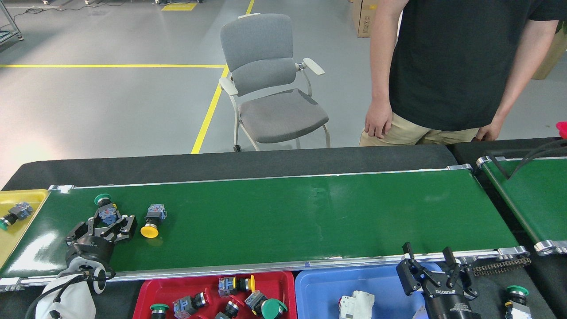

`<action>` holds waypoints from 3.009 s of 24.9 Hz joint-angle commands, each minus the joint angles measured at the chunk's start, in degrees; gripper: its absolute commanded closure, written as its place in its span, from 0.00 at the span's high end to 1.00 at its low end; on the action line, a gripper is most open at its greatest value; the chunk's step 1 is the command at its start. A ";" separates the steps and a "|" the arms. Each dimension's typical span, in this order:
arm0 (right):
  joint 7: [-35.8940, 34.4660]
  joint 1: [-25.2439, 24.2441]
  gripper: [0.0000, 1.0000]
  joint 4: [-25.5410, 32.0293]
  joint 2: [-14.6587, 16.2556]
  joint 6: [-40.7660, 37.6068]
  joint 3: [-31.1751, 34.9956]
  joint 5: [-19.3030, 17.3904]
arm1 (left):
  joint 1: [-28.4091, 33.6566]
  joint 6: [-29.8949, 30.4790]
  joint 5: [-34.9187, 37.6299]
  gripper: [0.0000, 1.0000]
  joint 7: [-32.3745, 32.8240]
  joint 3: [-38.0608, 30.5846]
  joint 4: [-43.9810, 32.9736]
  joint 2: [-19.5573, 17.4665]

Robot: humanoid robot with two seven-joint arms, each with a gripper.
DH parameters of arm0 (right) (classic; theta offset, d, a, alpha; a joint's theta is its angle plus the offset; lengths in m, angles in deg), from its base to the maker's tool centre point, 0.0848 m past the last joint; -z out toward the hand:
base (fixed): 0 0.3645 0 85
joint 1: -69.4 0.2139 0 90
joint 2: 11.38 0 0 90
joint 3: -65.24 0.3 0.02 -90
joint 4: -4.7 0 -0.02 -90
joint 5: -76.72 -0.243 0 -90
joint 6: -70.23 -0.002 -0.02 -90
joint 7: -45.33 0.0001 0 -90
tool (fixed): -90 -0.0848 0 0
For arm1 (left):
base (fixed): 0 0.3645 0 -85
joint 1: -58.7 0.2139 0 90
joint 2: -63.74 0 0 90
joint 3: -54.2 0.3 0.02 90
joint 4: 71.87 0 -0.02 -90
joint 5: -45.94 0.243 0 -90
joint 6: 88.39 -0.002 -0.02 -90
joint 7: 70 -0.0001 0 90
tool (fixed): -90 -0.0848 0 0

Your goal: Pick switch part from conveyor to tray

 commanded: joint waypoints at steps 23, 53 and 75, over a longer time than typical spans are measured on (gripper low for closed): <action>-1.46 -0.42 0.98 2.89 1.53 -3.25 -1.97 0.08 | 45.60 35.63 -11.31 1.00 0.12 -2.34 -58.37 3.12; -0.40 -0.15 0.99 4.56 3.64 -8.43 -1.79 -0.09 | 10.62 10.23 -10.25 1.00 8.64 -7.00 -15.48 -6.64; -0.49 0.55 0.99 4.48 3.20 -8.34 -2.32 -0.09 | 23.27 17.44 -15.26 0.11 -0.32 1.26 -31.65 -8.22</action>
